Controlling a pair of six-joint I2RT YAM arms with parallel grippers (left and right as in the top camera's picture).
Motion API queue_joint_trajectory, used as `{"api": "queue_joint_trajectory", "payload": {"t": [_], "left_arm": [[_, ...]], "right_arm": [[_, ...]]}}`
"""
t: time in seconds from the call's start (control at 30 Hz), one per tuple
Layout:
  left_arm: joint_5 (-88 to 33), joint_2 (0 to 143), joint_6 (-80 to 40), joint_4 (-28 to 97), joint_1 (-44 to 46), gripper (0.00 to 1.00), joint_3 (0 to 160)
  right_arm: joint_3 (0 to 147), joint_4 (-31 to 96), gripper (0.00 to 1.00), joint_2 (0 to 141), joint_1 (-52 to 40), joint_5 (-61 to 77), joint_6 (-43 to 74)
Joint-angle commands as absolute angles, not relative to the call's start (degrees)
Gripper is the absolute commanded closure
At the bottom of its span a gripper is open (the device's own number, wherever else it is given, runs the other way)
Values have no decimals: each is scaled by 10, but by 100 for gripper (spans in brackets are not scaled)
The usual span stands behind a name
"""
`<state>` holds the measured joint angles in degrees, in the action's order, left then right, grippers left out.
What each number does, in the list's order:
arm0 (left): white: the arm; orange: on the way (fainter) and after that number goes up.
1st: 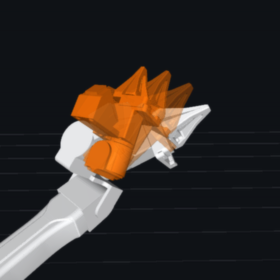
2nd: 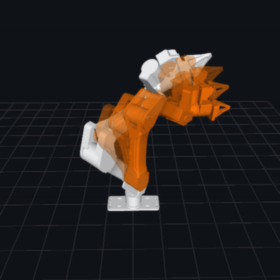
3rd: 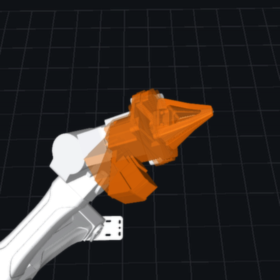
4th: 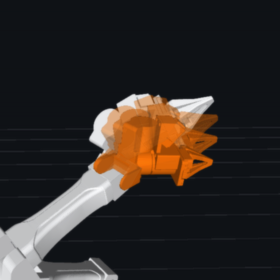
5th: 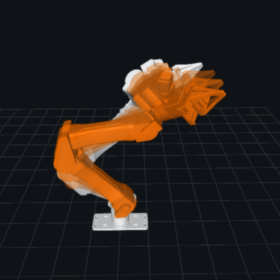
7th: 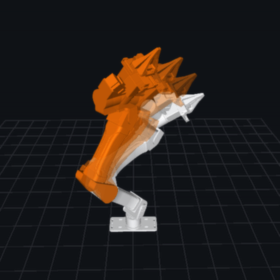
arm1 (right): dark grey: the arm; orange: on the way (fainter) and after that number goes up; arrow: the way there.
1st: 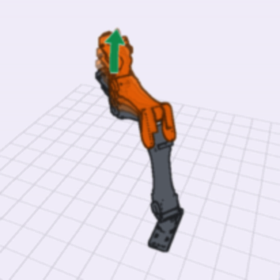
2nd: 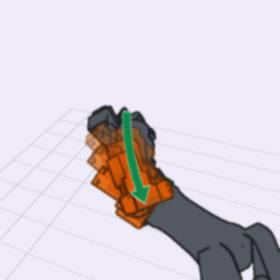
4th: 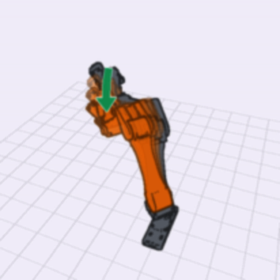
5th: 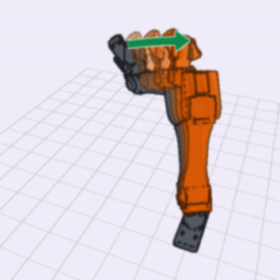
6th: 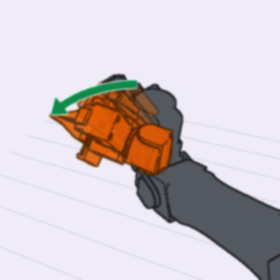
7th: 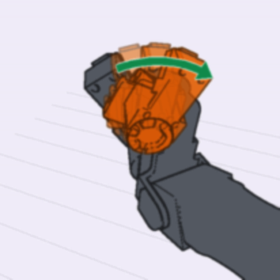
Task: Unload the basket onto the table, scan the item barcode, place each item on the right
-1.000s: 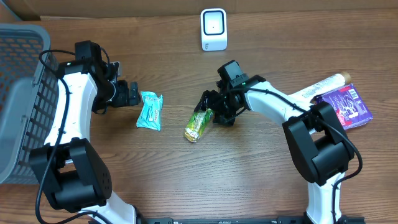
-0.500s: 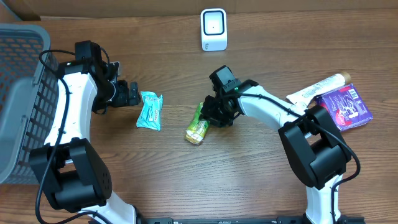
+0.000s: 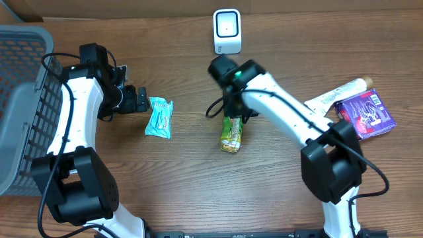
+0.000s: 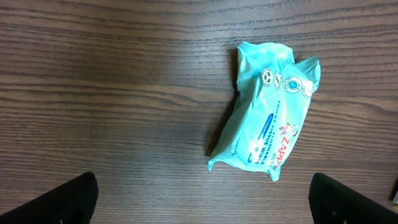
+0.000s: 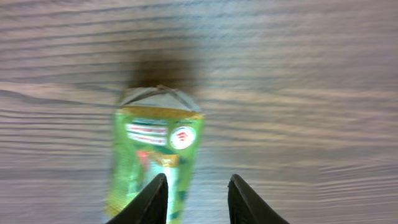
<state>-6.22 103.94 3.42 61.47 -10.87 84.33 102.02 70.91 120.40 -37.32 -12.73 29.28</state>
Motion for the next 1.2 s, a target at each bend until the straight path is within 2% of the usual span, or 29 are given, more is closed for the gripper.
{"api": "queue_joint_trajectory", "payload": {"t": [0.0, 0.07, 0.13, 0.2, 0.27, 0.37, 0.47, 0.53, 0.6, 0.7, 0.87, 0.97, 1.07, 1.17], "left_arm": [[-62, 1028, 45, 614, -105, 0, 841], [-62, 1028, 45, 614, -105, 0, 841], [-62, 1028, 45, 614, -105, 0, 841], [-62, 1028, 45, 614, -105, 0, 841], [-62, 1028, 45, 614, -105, 1, 841], [-62, 1028, 45, 614, -105, 1, 841], [-62, 1028, 45, 614, -105, 0, 841], [-62, 1028, 45, 614, -105, 1, 841], [-62, 1028, 45, 614, -105, 0, 841], [-62, 1028, 45, 614, -105, 0, 841], [-62, 1028, 45, 614, -105, 0, 841], [-62, 1028, 45, 614, -105, 0, 841], [-62, 1028, 45, 614, -105, 1, 841], [-62, 1028, 45, 614, -105, 0, 841]], "right_arm": [[1026, 712, 63, 1213, -416, -285, 265], [1026, 713, 55, 1214, -425, -279, 271], [1026, 723, 36, 1214, -427, -267, 321], [1026, 737, 29, 1214, -418, -220, 395], [1025, 741, 30, 1214, -397, -121, 408], [1023, 734, 34, 1214, -358, 35, 331], [1022, 739, 40, 1214, -327, 117, 278], [1021, 739, 47, 1211, -317, 150, 255], [1011, 729, 59, 1197, -316, 168, 252], [971, 700, 58, 1139, -322, 160, 253], [849, 630, 38, 1010, -311, 157, 278], [741, 533, 24, 959, -305, 202, 300], [641, 407, 23, 955, -297, 304, 314], [573, 327, 23, 971, -285, 340, 342]]}}
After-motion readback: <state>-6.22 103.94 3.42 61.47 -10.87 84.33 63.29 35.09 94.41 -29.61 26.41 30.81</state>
